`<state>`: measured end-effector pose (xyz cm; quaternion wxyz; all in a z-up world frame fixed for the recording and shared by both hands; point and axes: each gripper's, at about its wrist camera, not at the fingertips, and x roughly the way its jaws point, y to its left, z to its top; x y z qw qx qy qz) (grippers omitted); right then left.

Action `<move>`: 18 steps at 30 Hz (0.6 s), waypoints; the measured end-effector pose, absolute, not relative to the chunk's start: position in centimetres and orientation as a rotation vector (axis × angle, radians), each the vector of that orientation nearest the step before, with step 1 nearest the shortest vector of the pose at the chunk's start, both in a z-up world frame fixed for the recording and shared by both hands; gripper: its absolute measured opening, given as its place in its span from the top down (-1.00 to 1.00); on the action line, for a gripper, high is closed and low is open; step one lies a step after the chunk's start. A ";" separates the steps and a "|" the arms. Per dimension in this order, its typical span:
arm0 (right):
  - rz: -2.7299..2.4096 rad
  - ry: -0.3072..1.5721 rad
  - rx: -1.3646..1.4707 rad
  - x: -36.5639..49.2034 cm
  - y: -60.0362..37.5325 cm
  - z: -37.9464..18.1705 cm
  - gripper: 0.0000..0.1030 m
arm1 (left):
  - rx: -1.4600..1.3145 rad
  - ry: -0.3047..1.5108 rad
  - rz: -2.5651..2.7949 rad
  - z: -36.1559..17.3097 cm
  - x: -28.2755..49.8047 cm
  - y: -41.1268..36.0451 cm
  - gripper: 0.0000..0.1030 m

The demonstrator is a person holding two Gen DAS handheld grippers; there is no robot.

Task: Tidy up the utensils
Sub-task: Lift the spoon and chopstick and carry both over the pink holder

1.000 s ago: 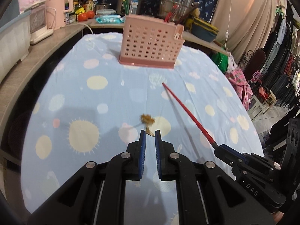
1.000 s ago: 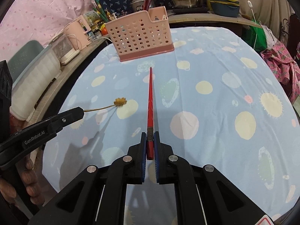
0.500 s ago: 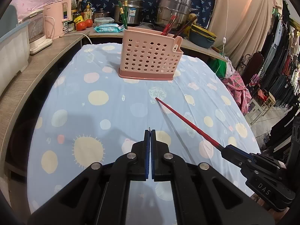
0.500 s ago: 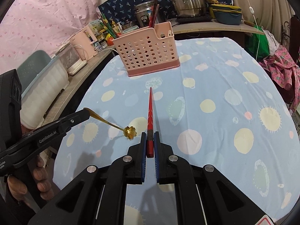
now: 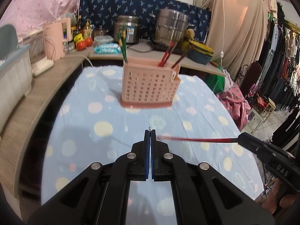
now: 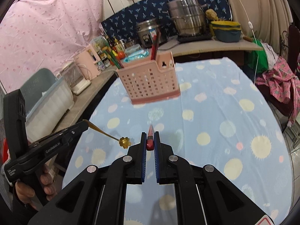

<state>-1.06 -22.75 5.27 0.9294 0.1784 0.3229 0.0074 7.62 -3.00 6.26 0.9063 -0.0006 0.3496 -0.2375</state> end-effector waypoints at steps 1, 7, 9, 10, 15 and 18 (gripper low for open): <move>0.016 0.650 0.364 -0.8 -22.9 5.8 0.86 | 0.001 0.713 -0.490 6.7 7.8 -3.1 0.99; 0.015 0.553 0.346 1.4 -23.9 9.8 0.86 | 0.018 0.636 -0.491 10.1 9.8 -4.0 0.99; 0.017 0.525 0.346 2.3 -24.3 11.0 0.86 | 0.017 0.614 -0.489 11.3 10.8 -4.3 0.99; 0.017 0.512 0.345 2.8 -24.4 11.5 0.86 | 0.014 0.603 -0.489 11.8 11.3 -4.4 0.99; 0.001 0.435 0.331 5.4 -25.1 14.5 0.86 | -0.001 0.566 -0.477 13.9 13.9 -4.9 0.99; -0.004 0.384 0.346 7.3 -25.9 16.5 0.86 | 0.000 0.533 -0.463 15.3 15.8 -5.3 0.99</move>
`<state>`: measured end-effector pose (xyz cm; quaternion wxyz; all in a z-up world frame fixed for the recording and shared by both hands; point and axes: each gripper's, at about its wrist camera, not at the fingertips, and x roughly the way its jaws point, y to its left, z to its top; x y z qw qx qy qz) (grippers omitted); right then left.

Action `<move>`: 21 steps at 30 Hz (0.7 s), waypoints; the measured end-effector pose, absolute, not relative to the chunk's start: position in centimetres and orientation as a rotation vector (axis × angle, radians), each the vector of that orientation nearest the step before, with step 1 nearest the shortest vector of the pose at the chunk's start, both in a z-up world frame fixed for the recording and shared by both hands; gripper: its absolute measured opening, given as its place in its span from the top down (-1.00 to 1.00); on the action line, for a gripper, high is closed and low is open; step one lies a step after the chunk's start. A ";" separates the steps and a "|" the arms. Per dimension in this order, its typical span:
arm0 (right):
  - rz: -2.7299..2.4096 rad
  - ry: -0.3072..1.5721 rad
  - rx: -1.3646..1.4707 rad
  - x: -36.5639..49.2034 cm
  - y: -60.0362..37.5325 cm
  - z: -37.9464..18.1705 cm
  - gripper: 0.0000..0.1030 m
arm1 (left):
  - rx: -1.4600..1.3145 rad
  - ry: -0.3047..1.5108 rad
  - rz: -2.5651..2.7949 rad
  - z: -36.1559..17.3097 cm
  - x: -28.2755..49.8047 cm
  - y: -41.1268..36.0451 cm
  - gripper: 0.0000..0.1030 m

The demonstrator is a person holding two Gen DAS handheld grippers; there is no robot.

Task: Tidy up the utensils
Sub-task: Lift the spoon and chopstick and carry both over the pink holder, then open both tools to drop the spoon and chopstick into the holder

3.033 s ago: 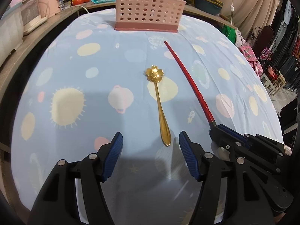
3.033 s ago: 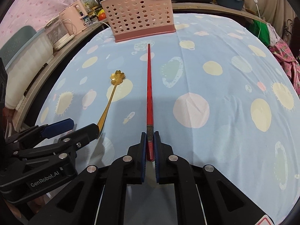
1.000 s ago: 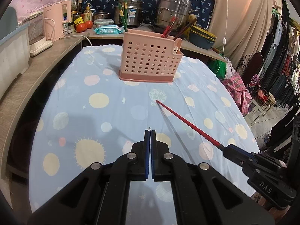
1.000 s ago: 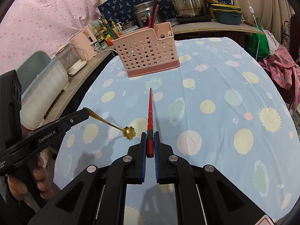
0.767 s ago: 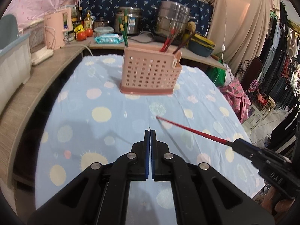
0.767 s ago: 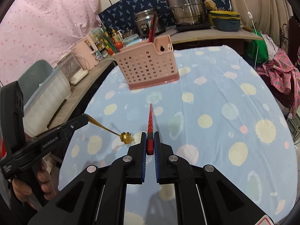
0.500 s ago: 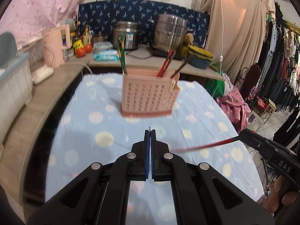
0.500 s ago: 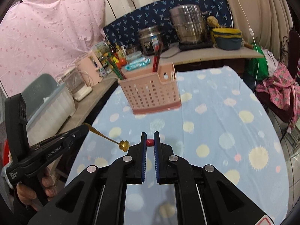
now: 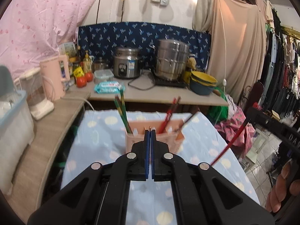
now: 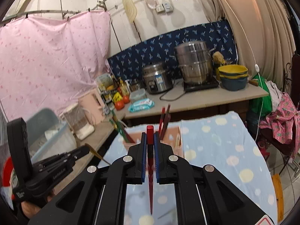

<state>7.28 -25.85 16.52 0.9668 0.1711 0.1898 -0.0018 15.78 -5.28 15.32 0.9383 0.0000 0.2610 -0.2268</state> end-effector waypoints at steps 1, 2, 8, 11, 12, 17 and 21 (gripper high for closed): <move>-0.005 0.363 0.351 8.0 -26.1 17.3 0.86 | 0.000 0.526 -0.460 15.6 16.2 -5.4 0.99; -0.008 0.341 0.349 8.7 -26.3 18.1 0.86 | 0.001 0.518 -0.455 16.1 17.0 -5.5 0.99; -0.009 0.241 0.364 13.0 -27.1 21.6 0.86 | 0.008 0.483 -0.435 17.9 20.4 -6.5 0.99; -0.020 0.217 0.364 15.3 -27.3 22.5 0.86 | 0.011 0.484 -0.429 18.0 22.1 -7.0 0.99; -0.025 0.213 0.363 16.1 -27.3 22.6 0.86 | 0.010 0.488 -0.428 17.9 22.5 -7.1 0.99; -0.049 0.240 0.347 19.2 -27.5 21.5 0.86 | 0.005 0.528 -0.423 16.2 24.7 -7.4 0.99; -0.056 0.299 0.344 21.2 -27.4 19.4 0.86 | 0.008 0.562 -0.419 14.5 25.8 -7.6 0.99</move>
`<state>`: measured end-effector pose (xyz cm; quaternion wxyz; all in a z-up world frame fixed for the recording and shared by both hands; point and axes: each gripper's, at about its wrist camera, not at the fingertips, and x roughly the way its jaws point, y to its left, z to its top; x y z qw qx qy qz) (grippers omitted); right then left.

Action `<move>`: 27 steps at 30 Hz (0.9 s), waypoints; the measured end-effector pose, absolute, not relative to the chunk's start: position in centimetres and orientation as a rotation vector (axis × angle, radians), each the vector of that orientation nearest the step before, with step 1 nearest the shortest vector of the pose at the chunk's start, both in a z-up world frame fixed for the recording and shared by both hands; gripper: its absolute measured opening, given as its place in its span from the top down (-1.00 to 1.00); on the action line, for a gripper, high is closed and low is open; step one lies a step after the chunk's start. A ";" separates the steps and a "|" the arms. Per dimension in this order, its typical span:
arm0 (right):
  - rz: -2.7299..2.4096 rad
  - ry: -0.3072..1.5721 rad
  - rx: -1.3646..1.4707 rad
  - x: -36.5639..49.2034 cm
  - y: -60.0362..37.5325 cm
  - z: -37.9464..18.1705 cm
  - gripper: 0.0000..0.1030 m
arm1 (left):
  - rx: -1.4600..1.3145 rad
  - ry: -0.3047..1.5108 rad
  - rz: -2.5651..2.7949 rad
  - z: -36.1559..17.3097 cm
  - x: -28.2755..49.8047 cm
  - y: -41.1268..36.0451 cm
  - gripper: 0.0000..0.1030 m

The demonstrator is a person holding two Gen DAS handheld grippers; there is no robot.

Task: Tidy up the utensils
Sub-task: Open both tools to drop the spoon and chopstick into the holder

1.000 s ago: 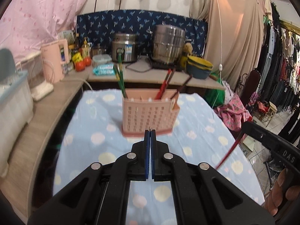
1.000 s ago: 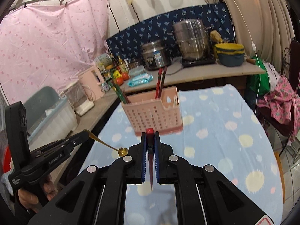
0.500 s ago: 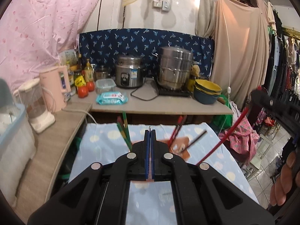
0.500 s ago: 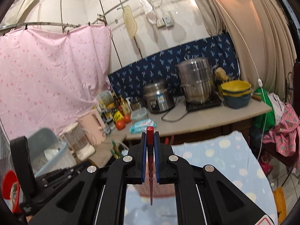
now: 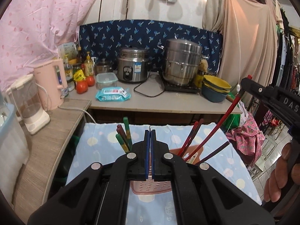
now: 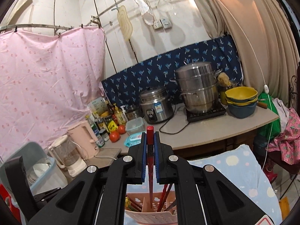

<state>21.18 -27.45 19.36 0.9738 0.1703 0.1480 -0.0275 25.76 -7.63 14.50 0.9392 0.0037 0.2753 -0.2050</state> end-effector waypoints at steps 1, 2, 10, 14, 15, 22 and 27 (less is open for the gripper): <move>-0.056 0.310 0.341 21.5 -27.4 18.9 0.86 | 0.008 0.568 -0.418 14.2 25.9 -7.7 0.99; -0.057 0.327 0.340 21.9 -27.3 18.3 0.86 | 0.011 0.575 -0.415 13.8 26.1 -7.8 0.99; -0.051 0.404 0.328 23.7 -26.6 15.2 0.86 | 0.014 0.614 -0.411 12.0 27.4 -8.3 0.99; -0.049 0.426 0.324 24.3 -26.4 14.3 0.86 | 0.018 0.622 -0.408 11.6 27.6 -8.5 0.99; -0.049 0.433 0.321 24.4 -26.3 14.1 0.86 | 0.020 0.624 -0.405 11.4 27.7 -8.5 0.98; -0.047 0.462 0.318 24.7 -26.2 13.2 0.85 | 0.014 0.628 -0.393 11.3 27.6 -8.6 0.94; -0.053 0.458 0.315 24.5 -26.2 13.1 0.71 | 0.006 0.625 -0.378 11.4 27.4 -8.4 0.54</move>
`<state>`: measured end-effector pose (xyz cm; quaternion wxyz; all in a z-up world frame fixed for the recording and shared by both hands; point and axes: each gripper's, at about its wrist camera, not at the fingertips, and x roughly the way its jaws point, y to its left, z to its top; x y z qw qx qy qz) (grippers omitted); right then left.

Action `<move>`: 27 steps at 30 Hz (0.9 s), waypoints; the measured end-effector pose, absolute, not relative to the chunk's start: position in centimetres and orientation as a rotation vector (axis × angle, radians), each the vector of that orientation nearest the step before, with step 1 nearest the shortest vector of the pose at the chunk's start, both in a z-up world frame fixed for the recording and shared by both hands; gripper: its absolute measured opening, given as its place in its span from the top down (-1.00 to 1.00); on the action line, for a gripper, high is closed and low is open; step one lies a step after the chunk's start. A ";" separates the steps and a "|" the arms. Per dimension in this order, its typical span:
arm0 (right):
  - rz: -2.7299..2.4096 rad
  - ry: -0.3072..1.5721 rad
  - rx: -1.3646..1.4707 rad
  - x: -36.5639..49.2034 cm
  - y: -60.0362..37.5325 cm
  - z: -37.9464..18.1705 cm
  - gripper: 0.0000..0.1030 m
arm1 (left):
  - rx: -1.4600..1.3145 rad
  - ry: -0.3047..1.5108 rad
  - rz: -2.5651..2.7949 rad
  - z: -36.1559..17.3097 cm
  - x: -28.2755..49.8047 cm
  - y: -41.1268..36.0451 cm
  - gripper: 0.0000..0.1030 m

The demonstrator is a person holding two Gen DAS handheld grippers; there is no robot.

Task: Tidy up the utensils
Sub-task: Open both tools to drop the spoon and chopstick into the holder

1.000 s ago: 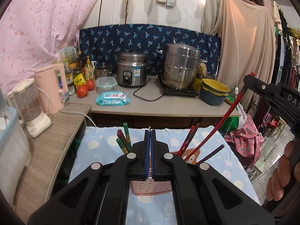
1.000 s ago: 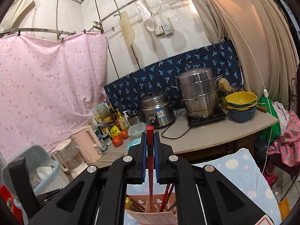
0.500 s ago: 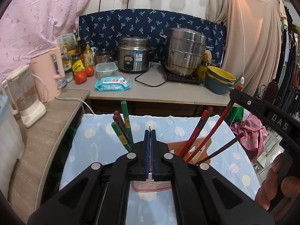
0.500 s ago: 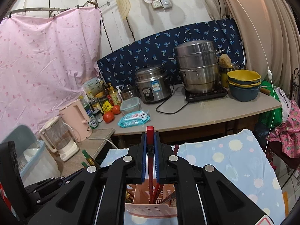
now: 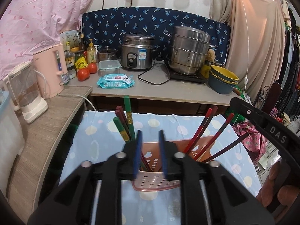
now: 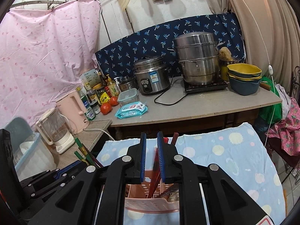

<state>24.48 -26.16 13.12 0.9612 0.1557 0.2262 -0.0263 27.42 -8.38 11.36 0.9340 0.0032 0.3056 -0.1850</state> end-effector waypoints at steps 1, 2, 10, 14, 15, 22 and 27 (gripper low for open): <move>-0.055 0.455 0.317 24.4 -26.2 13.2 0.65 | 0.007 0.623 -0.378 11.4 27.3 -8.4 0.53; -0.058 0.451 0.318 24.2 -26.2 13.3 0.58 | 0.007 0.622 -0.378 11.5 27.2 -8.3 0.52; -0.054 0.427 0.302 22.3 -25.8 14.3 0.47 | 0.009 0.613 -0.378 12.1 25.9 -8.3 0.44; -0.051 0.426 0.279 20.9 -25.2 14.5 0.43 | 0.013 0.608 -0.376 12.3 24.8 -8.2 0.30; -0.050 0.429 0.280 20.5 -25.2 14.5 0.42 | 0.016 0.606 -0.374 12.4 24.5 -8.2 0.29; -0.045 0.463 0.291 17.7 -24.9 13.4 0.28 | 0.029 0.603 -0.369 12.4 22.2 -7.8 0.24; -0.054 0.485 0.283 15.5 -24.5 12.6 0.14 | 0.041 0.604 -0.352 12.1 20.5 -7.5 0.07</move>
